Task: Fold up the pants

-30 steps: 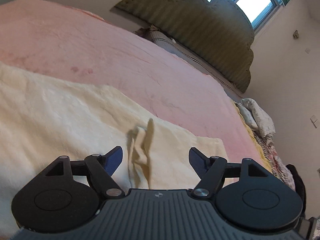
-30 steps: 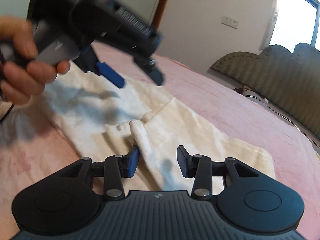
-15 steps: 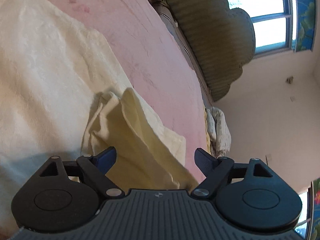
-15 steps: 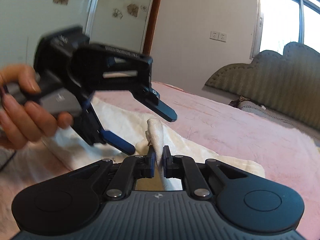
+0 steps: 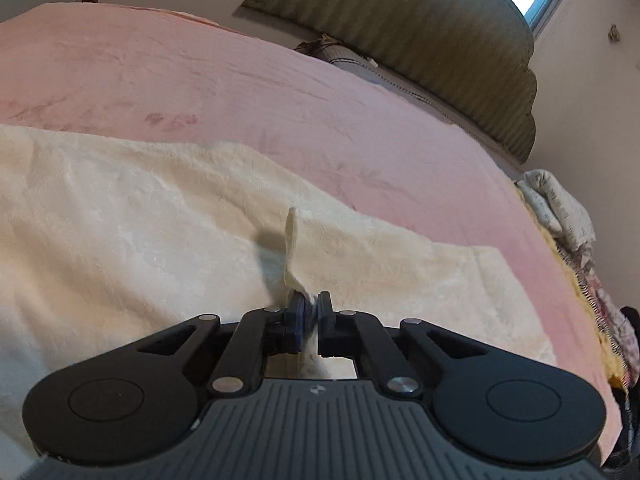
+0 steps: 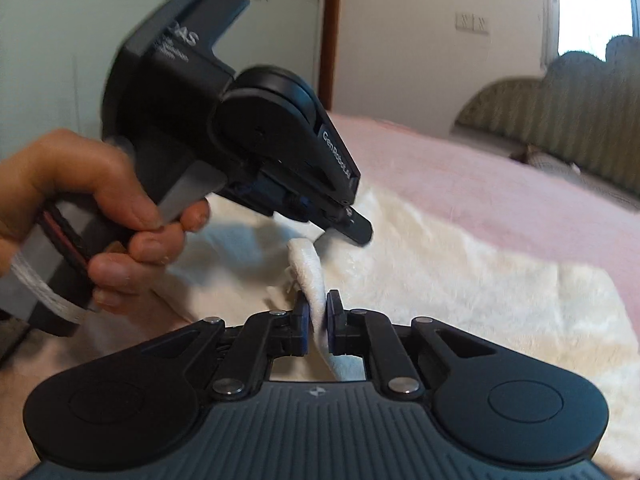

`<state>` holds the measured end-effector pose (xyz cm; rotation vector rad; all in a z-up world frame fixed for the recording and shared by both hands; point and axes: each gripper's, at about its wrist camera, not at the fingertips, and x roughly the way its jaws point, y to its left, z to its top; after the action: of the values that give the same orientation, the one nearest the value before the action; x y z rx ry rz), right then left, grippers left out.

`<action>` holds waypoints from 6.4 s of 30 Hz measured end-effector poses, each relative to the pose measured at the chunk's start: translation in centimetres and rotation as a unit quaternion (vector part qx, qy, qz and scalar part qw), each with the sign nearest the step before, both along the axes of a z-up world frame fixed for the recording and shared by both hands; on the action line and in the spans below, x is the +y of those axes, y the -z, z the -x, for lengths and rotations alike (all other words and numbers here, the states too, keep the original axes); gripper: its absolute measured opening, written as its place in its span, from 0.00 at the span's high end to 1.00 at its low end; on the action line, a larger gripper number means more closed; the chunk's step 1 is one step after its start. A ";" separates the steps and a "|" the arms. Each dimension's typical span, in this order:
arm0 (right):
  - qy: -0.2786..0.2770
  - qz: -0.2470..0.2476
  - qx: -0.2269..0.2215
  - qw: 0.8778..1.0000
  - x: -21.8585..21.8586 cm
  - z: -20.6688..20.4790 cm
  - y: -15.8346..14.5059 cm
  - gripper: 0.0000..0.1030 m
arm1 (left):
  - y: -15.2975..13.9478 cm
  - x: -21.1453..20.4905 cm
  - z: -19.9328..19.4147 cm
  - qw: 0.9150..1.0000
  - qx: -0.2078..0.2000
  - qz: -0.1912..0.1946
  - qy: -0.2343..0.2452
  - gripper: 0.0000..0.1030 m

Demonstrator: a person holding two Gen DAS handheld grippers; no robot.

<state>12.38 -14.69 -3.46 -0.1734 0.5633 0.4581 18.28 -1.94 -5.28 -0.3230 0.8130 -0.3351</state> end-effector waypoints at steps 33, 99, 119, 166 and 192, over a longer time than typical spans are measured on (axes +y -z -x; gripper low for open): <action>0.091 -0.043 0.049 0.994 -4.1 -1.0 -0.3 0.87 | -1.6 -4.1 -2.8 0.993 -0.063 -0.094 0.043 0.63; -0.159 0.092 -0.051 0.982 14.5 3.8 -1.1 0.66 | -4.3 22.7 14.0 0.964 -0.038 -0.094 -0.244 0.20; -0.167 0.187 -0.110 0.962 19.4 2.4 1.1 0.49 | -3.3 22.9 13.7 0.950 -0.016 -0.160 -0.268 0.09; 0.201 -0.026 -0.015 0.979 -15.3 3.9 -2.2 0.47 | -1.8 -5.2 2.7 0.976 -0.097 -0.188 0.048 0.06; 0.168 -0.062 0.054 0.982 -12.0 2.1 1.2 0.00 | -2.0 -4.9 8.1 0.972 -0.138 -0.182 0.050 0.06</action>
<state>10.33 -26.67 -4.61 0.0675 0.6538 0.1741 10.22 -6.84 -3.24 0.1072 0.6017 -0.3093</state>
